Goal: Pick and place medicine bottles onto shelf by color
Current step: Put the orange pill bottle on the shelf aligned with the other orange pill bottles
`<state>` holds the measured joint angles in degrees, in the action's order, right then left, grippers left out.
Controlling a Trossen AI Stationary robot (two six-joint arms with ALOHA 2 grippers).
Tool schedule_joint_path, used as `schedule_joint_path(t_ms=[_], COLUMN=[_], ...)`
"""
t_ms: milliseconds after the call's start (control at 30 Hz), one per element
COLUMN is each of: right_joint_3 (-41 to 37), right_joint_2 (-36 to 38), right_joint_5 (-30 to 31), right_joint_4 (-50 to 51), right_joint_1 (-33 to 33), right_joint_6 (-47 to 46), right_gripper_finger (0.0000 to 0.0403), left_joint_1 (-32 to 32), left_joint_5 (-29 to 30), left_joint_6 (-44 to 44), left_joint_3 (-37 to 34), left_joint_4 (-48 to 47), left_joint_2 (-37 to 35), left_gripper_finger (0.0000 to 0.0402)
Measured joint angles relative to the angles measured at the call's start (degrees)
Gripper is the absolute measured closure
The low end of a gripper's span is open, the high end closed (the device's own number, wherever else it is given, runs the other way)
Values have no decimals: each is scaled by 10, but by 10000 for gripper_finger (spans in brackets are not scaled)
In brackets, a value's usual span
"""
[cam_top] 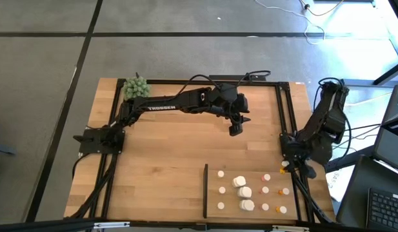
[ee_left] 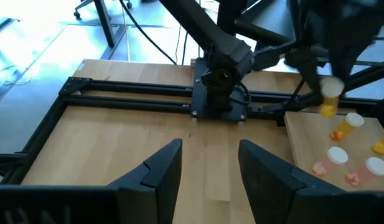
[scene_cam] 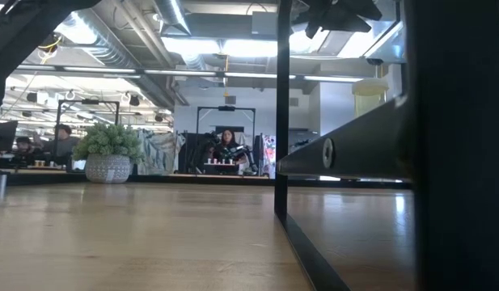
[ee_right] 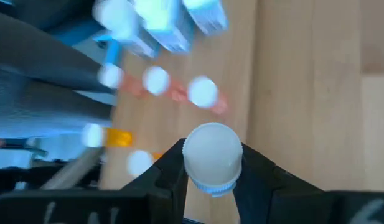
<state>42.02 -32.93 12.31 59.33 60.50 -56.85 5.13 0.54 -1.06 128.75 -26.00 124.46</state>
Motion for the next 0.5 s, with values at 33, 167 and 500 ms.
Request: schedule_joint_path(t_ms=[33,167,500], right_joint_3=[-10,-59,-115], right_joint_2=[-1,-2,-32], right_joint_5=[6,6,21], right_joint_4=[0,-29,-111], right_joint_1=[6,27,54], right_joint_6=[-8,-60,-76], right_gripper_finger=[300,300,300], left_joint_1=[0,0,1], left_joint_5=[0,0,1], left_joint_6=[0,-3,-3], left_joint_3=[0,0,0], left_joint_4=[0,0,0], left_joint_2=[0,0,0], left_gripper_finger=[250,250,250])
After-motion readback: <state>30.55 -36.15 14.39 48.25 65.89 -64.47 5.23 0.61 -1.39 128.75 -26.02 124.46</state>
